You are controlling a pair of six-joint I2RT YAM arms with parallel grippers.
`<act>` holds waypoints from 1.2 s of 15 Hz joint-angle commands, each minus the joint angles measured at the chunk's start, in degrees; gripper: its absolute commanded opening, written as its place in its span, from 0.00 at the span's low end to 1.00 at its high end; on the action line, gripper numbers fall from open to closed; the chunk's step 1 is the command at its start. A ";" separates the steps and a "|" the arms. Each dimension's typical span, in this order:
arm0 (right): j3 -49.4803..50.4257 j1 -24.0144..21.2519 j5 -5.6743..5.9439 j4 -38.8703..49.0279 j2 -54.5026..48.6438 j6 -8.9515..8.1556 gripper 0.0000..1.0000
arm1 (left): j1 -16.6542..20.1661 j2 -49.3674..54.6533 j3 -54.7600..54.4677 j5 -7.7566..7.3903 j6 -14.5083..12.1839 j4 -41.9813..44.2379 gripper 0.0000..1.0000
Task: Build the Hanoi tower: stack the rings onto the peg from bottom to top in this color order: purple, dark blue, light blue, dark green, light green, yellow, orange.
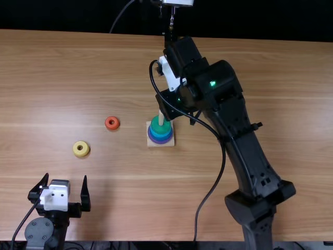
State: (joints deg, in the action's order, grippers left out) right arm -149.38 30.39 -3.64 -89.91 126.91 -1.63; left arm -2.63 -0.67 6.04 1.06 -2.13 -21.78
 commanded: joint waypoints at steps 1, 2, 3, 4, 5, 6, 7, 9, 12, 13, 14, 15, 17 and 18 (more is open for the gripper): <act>-2.58 0.98 -0.26 -0.09 2.20 -0.16 0.00 | -0.27 0.67 -6.04 -0.43 0.13 -4.59 1.00; -2.76 0.98 -0.26 -0.09 2.73 -0.16 0.00 | -0.27 0.67 -6.04 -0.43 0.13 -4.59 1.00; -2.93 1.07 -0.26 -0.09 3.17 -0.16 0.00 | -0.27 0.67 -6.04 -0.43 0.13 -4.59 1.00; -2.93 1.07 -0.26 -0.09 3.69 -0.16 0.00 | -0.27 0.67 -6.04 -0.43 0.13 -4.59 1.00; -3.11 1.07 -0.37 -0.09 4.31 -0.16 0.00 | -0.27 0.67 -6.04 -0.43 0.13 -4.59 1.00; -3.11 1.07 -0.37 -0.09 4.57 -0.16 0.00 | -0.27 0.67 -6.04 -0.43 0.13 -4.59 1.00; -3.11 1.60 -0.26 -0.09 4.75 -0.16 0.00 | -0.27 0.67 -6.04 -0.43 0.13 -4.59 1.00; -3.20 2.30 -0.26 -0.09 4.75 -0.27 0.00 | -0.27 0.67 -6.04 -0.43 0.13 -4.59 1.00; -3.20 2.39 -0.26 -0.09 5.10 -0.27 0.00 | -0.27 0.67 -6.04 -0.43 0.13 -4.59 1.00; -3.11 2.39 -0.26 -0.09 5.45 -0.27 0.00 | -0.27 0.67 -6.04 -0.43 0.13 -4.59 1.00; -3.11 2.39 -0.26 -0.09 5.71 -0.27 0.00 | -0.27 0.67 -6.04 -0.43 0.13 -4.59 1.00; -3.11 2.39 -0.26 -0.09 5.80 -0.27 0.00 | -0.18 0.67 -6.04 -0.43 0.13 -4.59 1.00; -3.20 2.39 -0.26 -0.09 6.07 -0.16 0.00 | -0.27 0.67 -6.04 -0.43 0.13 -4.59 1.00; -3.20 2.39 -0.26 -0.09 6.33 -0.16 0.00 | -0.27 0.67 -6.04 -0.43 0.13 -4.59 1.00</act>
State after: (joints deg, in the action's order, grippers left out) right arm -150.87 32.25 -3.62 -90.00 131.46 -1.65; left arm -2.63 -0.67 6.04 1.06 -2.13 -21.78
